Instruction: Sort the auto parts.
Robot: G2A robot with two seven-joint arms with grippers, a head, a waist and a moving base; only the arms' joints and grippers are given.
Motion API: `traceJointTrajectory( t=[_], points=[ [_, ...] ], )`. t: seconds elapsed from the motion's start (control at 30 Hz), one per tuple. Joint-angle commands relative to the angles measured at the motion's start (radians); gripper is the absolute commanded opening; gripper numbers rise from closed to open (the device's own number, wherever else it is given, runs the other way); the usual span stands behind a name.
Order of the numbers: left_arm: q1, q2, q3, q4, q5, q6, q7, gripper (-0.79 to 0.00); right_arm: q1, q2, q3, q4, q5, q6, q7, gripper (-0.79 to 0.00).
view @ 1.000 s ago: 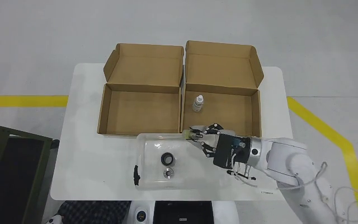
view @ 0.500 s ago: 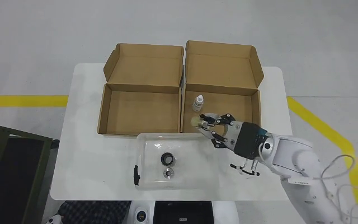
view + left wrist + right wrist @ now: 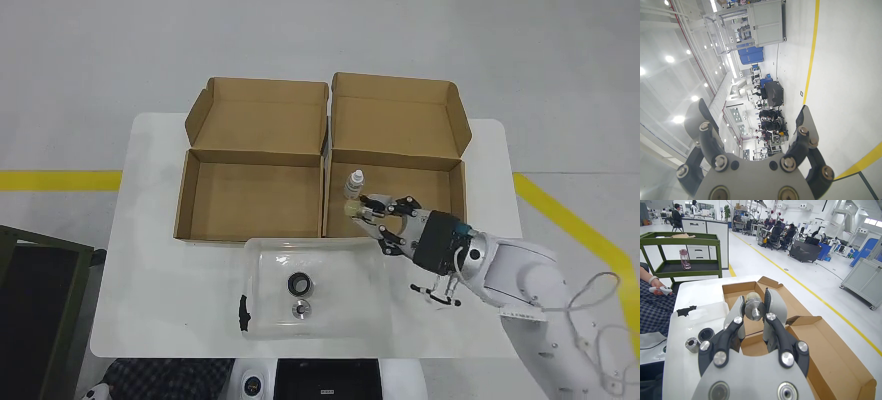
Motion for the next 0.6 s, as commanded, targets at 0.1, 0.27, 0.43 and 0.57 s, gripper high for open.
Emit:
traceJointTrajectory(
  t=[0.1, 0.27, 0.43, 0.57],
  points=[
    [0.000, 0.000, 0.000, 0.000, 0.000, 0.000, 0.000, 0.000, 0.031, -0.002, -0.014, 0.043, -0.018, 0.008, 0.058, -0.785],
    [0.000, 0.000, 0.000, 0.000, 0.000, 0.000, 0.000, 0.000, 0.066, -0.003, -0.023, 0.074, -0.025, 0.019, 0.156, -0.785],
    [0.000, 0.000, 0.000, 0.000, 0.000, 0.000, 0.000, 0.000, 0.113, -0.003, -0.029, 0.105, -0.009, 0.033, 0.280, -0.785],
    [0.000, 0.000, 0.000, 0.000, 0.000, 0.000, 0.000, 0.000, 0.147, -0.003, -0.043, 0.143, 0.024, 0.029, 0.402, -0.785]
  ],
)
